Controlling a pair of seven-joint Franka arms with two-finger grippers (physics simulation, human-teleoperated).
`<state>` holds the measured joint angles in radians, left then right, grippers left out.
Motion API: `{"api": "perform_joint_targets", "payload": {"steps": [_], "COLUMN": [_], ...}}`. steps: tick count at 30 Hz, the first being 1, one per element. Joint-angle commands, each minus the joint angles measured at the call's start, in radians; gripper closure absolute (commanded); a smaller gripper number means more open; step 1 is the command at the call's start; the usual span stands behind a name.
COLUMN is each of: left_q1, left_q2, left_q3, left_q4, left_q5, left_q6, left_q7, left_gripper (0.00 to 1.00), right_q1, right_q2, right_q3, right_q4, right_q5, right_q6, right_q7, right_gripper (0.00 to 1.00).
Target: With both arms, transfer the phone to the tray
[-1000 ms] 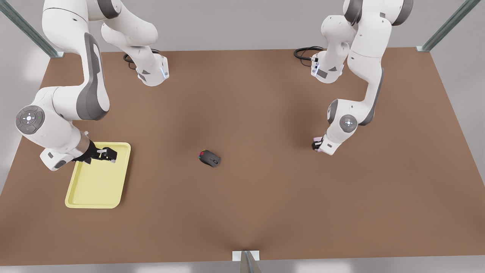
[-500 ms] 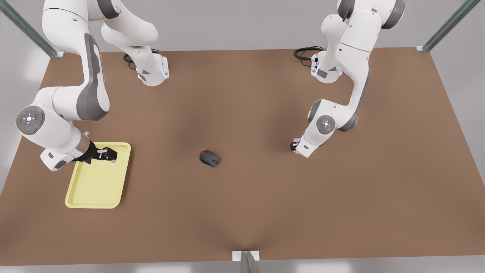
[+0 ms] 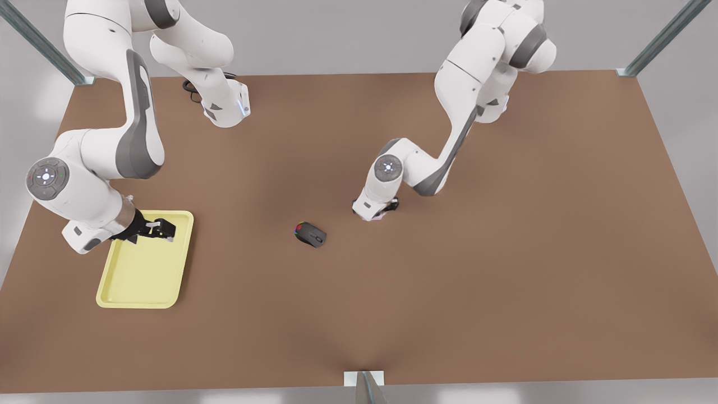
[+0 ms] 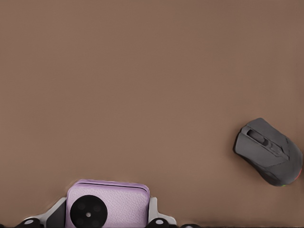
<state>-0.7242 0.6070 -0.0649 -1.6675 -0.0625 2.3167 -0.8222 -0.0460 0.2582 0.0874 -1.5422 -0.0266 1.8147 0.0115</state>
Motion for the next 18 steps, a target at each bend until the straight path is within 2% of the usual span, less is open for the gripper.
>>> {"api": "perform_joint_targets", "payload": {"steps": [1, 5, 7, 11, 14, 18], "left_q1": [-0.041, -0.127, -0.161, -0.159, -0.185, -0.233], "left_q2": [0.028, 0.091, 0.164, 0.206, 0.27, 0.373], "left_q3": [0.0, 0.002, 0.004, 0.008, 0.013, 0.014], "left_q4": [0.049, 0.13, 0.256, 0.368, 0.46, 0.564], "left_q5": [-0.003, 0.006, 0.009, 0.009, 0.024, 0.072], "left_q6": [-0.023, -0.025, -0.088, -0.095, -0.091, -0.069], "left_q7": [-0.489, -0.568, -0.568, -0.566, -0.566, -0.557], "left_gripper": [0.22, 0.22, 0.21, 0.2, 0.19, 0.19], "right_q1": [0.0, 0.003, 0.003, 0.003, 0.015, 0.015], "right_q2": [0.0, 0.0, 0.0, 0.0, 0.029, 0.044], "right_q3": [0.0, 0.002, 0.002, 0.002, 0.009, 0.006], "right_q4": [0.001, 0.002, 0.002, 0.002, 0.071, 0.082], "right_q5": [0.001, 0.002, 0.002, 0.002, -0.009, -0.01], "right_q6": [0.0, 0.001, 0.001, 0.001, -0.002, 0.0], "right_q7": [0.002, 0.008, 0.007, 0.007, 0.002, -0.002], "right_gripper": [0.0, 0.0, 0.0, 0.0, 0.0, 0.0]}}
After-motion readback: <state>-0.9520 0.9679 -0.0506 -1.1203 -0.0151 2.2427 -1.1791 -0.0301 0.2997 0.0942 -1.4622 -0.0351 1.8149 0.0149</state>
